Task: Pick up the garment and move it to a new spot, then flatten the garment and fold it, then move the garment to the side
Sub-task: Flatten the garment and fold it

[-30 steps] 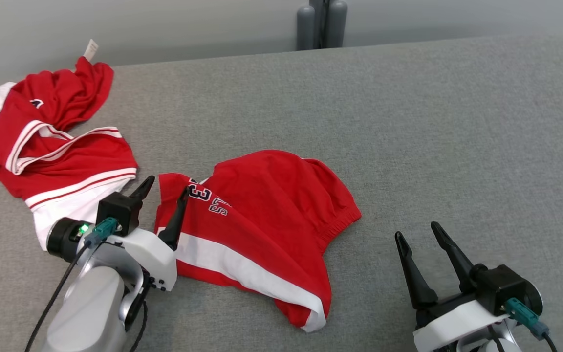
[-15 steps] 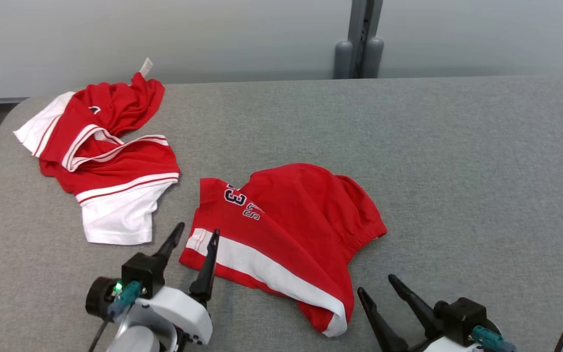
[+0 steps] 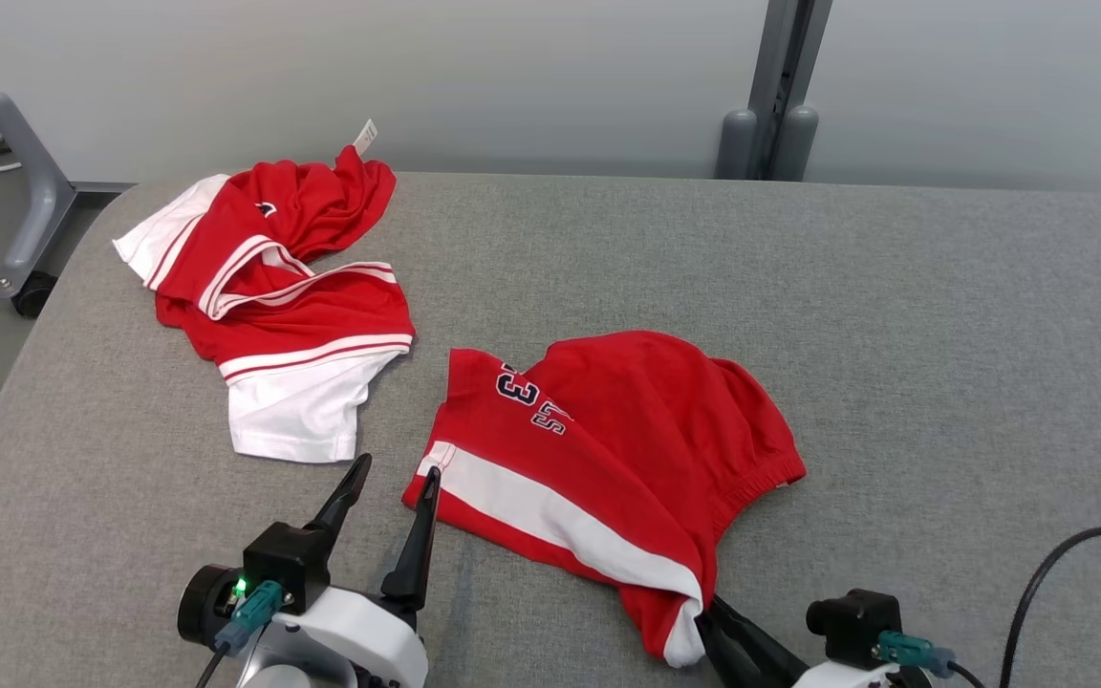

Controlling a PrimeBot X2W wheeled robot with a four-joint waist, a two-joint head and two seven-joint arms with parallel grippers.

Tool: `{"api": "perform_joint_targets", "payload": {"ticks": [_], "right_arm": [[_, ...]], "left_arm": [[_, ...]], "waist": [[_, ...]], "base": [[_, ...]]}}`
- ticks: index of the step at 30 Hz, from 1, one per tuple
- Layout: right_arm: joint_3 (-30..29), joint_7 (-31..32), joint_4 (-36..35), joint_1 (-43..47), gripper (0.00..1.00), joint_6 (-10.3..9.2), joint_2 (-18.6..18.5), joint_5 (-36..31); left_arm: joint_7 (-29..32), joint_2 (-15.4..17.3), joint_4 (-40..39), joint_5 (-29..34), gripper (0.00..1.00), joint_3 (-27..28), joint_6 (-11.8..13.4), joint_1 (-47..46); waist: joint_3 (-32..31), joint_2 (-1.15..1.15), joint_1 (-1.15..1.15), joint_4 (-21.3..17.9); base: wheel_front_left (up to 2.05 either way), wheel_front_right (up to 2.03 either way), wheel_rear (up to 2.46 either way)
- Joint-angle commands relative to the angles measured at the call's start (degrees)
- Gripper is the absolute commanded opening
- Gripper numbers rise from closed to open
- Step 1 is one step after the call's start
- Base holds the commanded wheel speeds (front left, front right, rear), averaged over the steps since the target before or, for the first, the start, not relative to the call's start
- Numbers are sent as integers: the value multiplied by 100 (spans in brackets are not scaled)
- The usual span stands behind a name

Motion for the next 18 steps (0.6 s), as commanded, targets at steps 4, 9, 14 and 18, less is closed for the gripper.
{"api": "perform_joint_targets", "payload": {"ticks": [4,9,14,18], "right_arm": [[250,-138,445,-422,0,1,-74,192],[187,-383,727,-769,0,1,-243,155],[-256,-511,792,-1031,0,1,-473,-162],[-533,-503,727,-1174,0,1,-634,-448]], "left_arm": [[-12,11,-53,33,100,56,22,74],[-12,-28,-96,40,100,93,30,98],[-13,-85,-126,31,100,113,10,151],[-13,-123,-97,20,100,91,-35,158]], "waist": [[25,0,0,12],[42,0,0,-24],[45,0,0,-132],[57,0,0,-189]], "base": [[0,0,0],[0,0,0],[0,0,0],[0,0,0]]}}
